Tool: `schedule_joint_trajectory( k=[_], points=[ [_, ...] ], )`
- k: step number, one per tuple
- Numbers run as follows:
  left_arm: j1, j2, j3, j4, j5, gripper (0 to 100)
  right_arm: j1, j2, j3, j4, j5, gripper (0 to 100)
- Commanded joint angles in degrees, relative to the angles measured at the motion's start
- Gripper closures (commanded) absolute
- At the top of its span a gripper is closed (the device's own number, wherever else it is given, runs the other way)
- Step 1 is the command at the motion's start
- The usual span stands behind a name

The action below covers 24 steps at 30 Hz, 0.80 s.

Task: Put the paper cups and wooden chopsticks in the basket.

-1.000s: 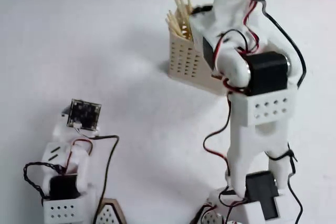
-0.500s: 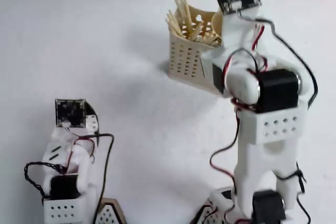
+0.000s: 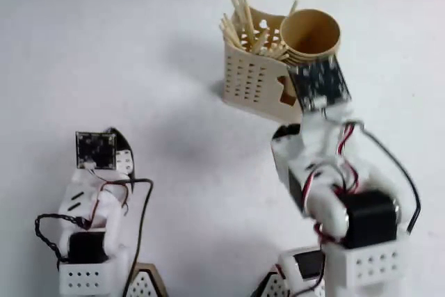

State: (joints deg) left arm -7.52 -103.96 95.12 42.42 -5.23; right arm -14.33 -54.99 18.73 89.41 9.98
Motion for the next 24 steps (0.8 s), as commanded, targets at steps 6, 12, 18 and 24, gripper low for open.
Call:
schedule_joint_trajectory(
  k=[6,12,18,24],
  points=[
    [0.8,-0.6,-0.4,-2.3,0.3,98,0.7,-29.6,29.7,-13.1,-0.4,96.7],
    [1.5,-0.6,1.1,-3.3,0.3,98,0.7,-45.8,43.7,-14.4,-0.4,96.7],
    [4.0,-0.4,1.8,-4.1,0.2,98,0.7,-46.9,50.0,-14.3,-0.4,96.7],
    [7.5,-0.3,1.8,-1.0,0.2,98,0.7,-48.3,57.4,-14.4,0.0,96.7]
  ],
)
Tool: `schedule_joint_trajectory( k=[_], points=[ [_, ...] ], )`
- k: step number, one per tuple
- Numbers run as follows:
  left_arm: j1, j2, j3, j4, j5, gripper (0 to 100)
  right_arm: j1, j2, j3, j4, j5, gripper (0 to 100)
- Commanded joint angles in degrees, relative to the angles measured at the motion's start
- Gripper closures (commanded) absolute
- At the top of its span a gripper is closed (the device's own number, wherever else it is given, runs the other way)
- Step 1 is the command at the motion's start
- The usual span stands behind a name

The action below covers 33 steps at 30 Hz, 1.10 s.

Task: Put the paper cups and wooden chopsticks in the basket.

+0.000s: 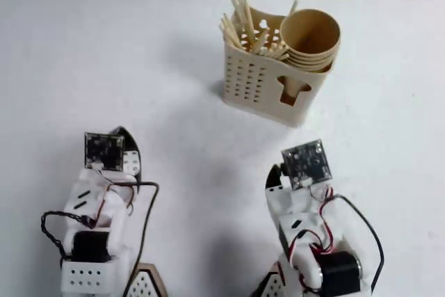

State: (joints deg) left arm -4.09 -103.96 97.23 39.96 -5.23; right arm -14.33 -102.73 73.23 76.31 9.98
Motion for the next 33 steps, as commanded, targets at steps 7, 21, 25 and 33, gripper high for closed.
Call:
schedule_joint_trajectory(
  k=[7,21,25,33],
  points=[
    [7.8,-0.3,-0.3,6.4,0.2,98,0.7,-0.6,10.3,-1.3,-0.3,96.7],
    [7.6,-0.3,-0.3,24.4,0.2,98,0.7,-0.5,23.6,-5.8,0.1,96.7],
    [7.6,-0.3,-0.3,29.7,0.2,98,0.7,-0.5,23.6,-5.7,0.1,96.7],
    [7.6,-0.3,-0.3,33.7,0.2,98,0.7,-0.5,23.6,-5.7,0.1,96.7]
  ],
)
